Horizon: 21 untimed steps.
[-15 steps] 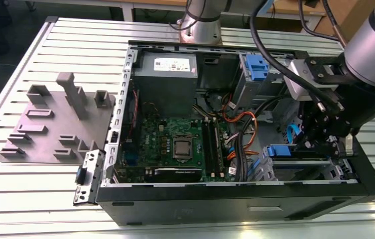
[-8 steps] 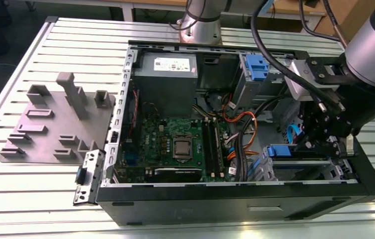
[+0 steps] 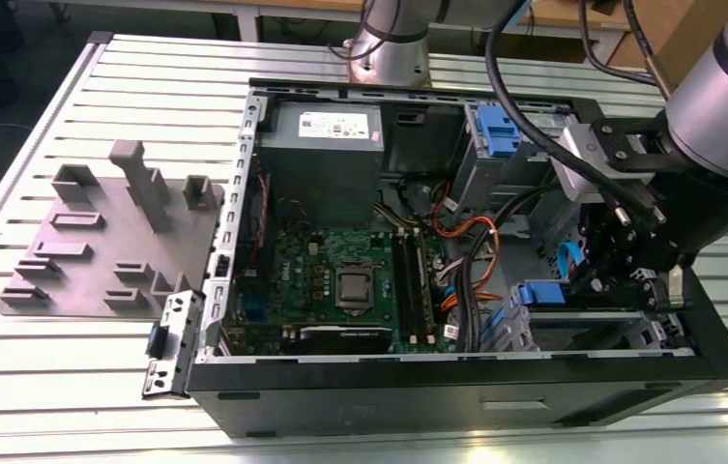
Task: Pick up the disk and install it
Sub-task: 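Insert the second disk wire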
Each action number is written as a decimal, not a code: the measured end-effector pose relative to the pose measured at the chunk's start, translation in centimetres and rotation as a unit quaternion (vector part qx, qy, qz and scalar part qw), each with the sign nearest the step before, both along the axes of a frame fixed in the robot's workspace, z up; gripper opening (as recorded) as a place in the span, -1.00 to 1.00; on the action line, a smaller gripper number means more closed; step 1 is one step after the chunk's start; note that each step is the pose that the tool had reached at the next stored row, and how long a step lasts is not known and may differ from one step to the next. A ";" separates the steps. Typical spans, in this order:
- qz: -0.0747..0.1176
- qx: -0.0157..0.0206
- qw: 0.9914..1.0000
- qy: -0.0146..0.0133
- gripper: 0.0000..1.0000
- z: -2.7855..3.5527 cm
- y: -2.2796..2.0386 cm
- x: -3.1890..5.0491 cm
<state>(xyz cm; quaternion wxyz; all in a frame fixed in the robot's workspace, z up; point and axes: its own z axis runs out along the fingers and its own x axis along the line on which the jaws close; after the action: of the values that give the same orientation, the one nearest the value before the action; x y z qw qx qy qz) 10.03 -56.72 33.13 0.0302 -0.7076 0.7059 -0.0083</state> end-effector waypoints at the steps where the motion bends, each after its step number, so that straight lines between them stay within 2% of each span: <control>1: 0.000 0.000 1.000 0.000 -0.69 -0.02 -0.01 0.00; 9: 0.000 0.000 1.000 0.000 -0.66 -0.14 -0.02 0.00; 10: 0.000 0.000 1.000 0.000 -0.54 -0.11 -0.03 0.00; 12: 0.000 0.000 1.000 0.000 -0.54 0.10 -0.02 0.00; 15: 0.000 0.000 1.000 0.000 -0.54 0.77 -0.03 0.00; 21: 0.000 0.000 1.000 0.000 -0.54 2.76 -0.02 0.00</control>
<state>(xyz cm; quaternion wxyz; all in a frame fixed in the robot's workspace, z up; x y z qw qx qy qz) 10.03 -56.74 35.90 0.0300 -0.7076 0.7059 -0.0079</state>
